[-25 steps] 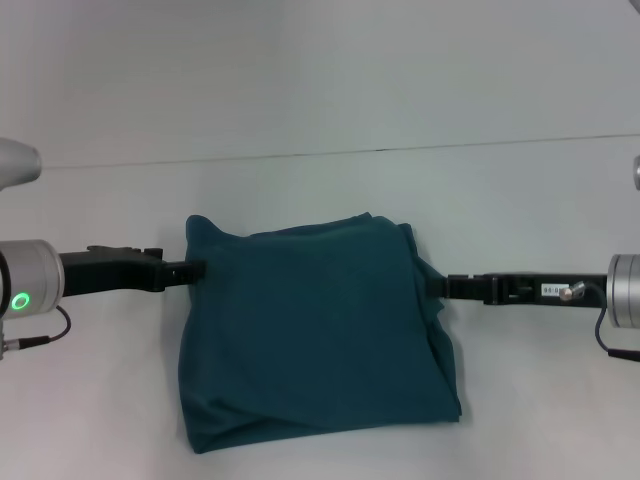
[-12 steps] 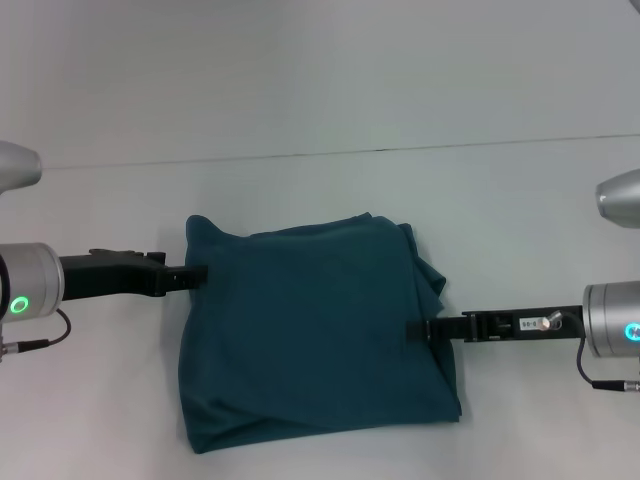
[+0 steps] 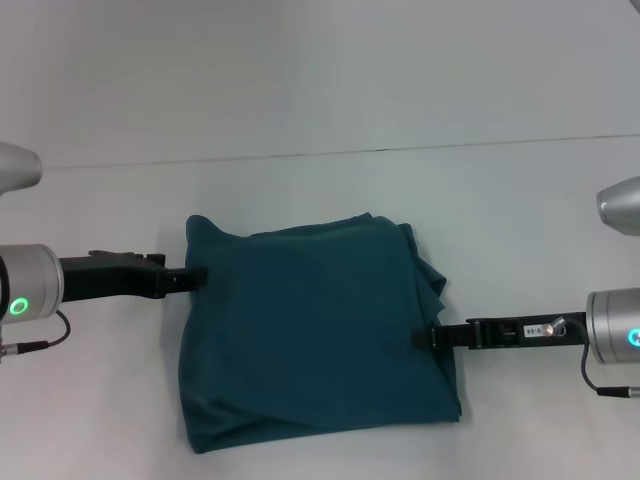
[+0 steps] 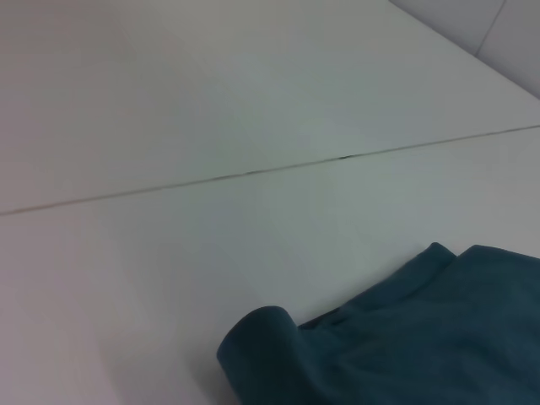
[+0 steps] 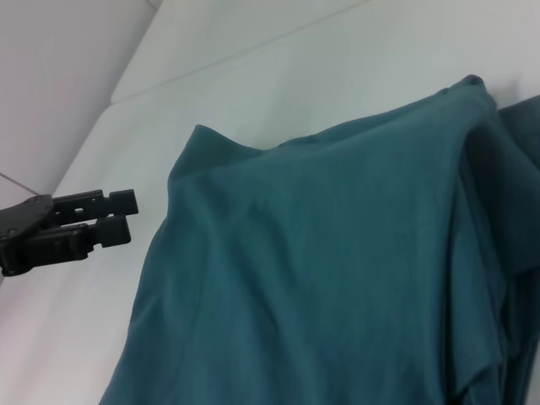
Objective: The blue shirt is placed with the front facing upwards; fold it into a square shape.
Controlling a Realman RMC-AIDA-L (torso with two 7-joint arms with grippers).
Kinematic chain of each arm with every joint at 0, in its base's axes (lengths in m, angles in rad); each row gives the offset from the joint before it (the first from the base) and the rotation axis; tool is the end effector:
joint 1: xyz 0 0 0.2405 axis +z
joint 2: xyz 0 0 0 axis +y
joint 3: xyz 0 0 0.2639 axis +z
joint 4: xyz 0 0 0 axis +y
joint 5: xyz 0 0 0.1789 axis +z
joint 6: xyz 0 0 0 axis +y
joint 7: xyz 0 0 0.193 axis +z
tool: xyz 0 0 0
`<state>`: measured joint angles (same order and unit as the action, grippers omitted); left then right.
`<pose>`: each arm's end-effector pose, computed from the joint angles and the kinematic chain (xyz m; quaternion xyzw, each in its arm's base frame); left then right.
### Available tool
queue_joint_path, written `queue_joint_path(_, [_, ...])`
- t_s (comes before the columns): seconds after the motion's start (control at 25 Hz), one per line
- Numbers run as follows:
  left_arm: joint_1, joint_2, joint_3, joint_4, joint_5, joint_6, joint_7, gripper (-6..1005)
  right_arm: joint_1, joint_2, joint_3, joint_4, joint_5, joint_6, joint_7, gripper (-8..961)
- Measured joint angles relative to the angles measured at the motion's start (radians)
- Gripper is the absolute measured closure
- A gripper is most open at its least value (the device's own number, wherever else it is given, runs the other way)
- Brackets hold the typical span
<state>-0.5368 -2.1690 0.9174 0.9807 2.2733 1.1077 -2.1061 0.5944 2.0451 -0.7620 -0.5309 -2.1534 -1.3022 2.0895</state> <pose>-0.2487 0.3874 -0.0504 -0.8680 -0.4042 -0.1038 0.2691 0.2722 0.3432 -0.0716 -0.8128 0.5515 0.1544 0.1066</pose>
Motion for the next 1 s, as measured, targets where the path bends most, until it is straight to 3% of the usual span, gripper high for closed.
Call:
queue_joint_path(0.28, [0.000,0.000,0.000,-0.002,0.002,0.000,0.000,288,0.013,0.021,-0.003,0.004,-0.025,0.032,0.008,419])
queue_joint_path(0.56, [0.000,0.001,0.000,-0.001,0.005,-0.003,0.002,288,0.020,0.027,0.008,0.005,-0.020,0.043,0.005,424])
queue_joint_path(1.0, [0.001,0.002,-0.002,-0.007,0.005,-0.006,0.009,288,0.023,0.036,0.009,0.013,0.018,0.092,-0.034,856])
